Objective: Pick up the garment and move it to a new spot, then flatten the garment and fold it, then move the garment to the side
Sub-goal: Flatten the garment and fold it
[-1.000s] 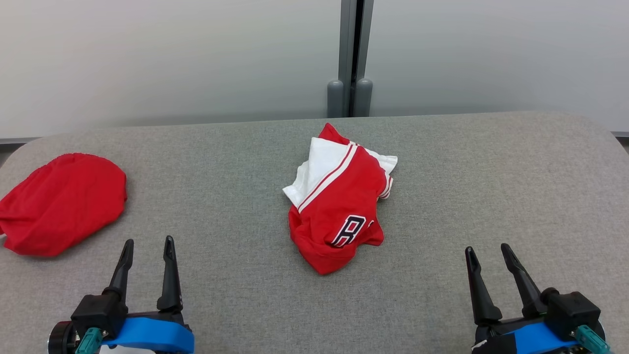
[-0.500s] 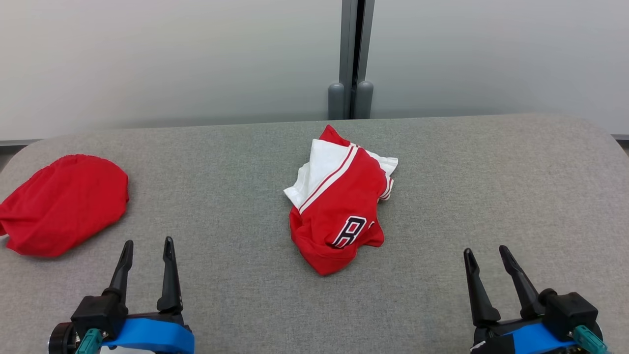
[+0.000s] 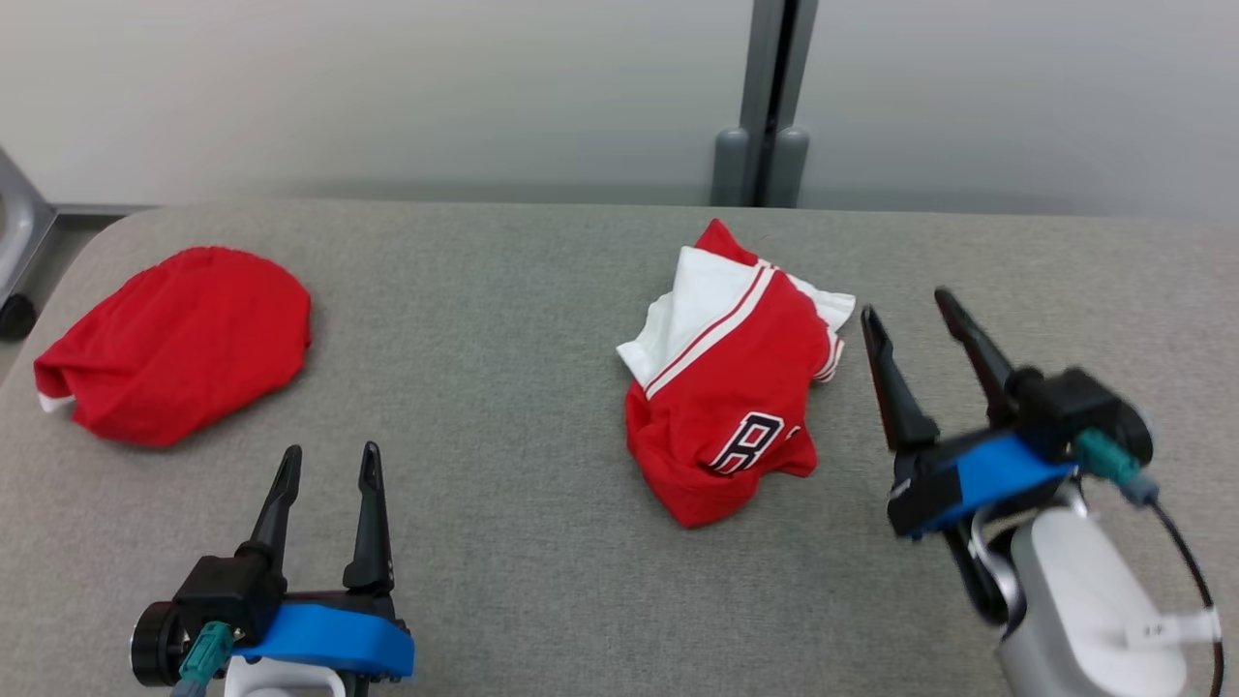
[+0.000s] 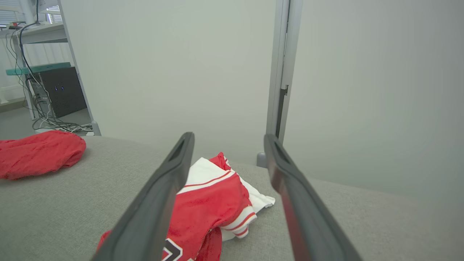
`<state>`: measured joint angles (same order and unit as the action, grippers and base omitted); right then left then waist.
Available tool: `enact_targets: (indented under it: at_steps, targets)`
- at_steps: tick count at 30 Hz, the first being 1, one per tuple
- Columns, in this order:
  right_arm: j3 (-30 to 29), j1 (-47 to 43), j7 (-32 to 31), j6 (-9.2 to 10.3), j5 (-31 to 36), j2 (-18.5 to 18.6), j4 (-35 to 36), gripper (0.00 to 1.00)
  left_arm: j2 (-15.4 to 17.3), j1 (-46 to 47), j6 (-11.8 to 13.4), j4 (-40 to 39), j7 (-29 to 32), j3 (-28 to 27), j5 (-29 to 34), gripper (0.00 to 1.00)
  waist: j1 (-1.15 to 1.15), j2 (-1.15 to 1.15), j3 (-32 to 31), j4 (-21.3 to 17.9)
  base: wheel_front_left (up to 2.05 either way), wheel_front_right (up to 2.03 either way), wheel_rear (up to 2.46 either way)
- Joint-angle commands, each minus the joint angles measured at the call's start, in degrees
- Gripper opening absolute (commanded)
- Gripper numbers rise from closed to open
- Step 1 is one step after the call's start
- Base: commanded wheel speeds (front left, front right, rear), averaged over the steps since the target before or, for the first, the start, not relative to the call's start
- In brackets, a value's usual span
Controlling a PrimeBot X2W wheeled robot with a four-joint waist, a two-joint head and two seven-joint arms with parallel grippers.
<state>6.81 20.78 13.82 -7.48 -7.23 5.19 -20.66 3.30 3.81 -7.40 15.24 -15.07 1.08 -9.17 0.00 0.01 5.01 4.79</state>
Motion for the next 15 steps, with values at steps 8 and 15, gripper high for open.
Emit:
enact_targets:
  at_steps: [8, 15]
  targets:
    - [-1.8, 13.7, -3.7, -0.03, 1.6, 3.4, -12.7, 1.00, -0.3, 3.9, -0.1, 0.1, -0.2, 2.0, -1.2, 1.00, 0.00, -0.01, 5.0, 5.2, 0.00, 0.00, 0.00]
    - [-2.1, 20.0, -7.4, -0.03, 2.1, 5.2, -27.2, 1.00, -0.4, 6.3, -0.1, 0.6, -0.2, 3.5, -2.3, 1.00, 0.00, -0.01, 8.0, 9.0, 0.00, 0.00, 0.00]
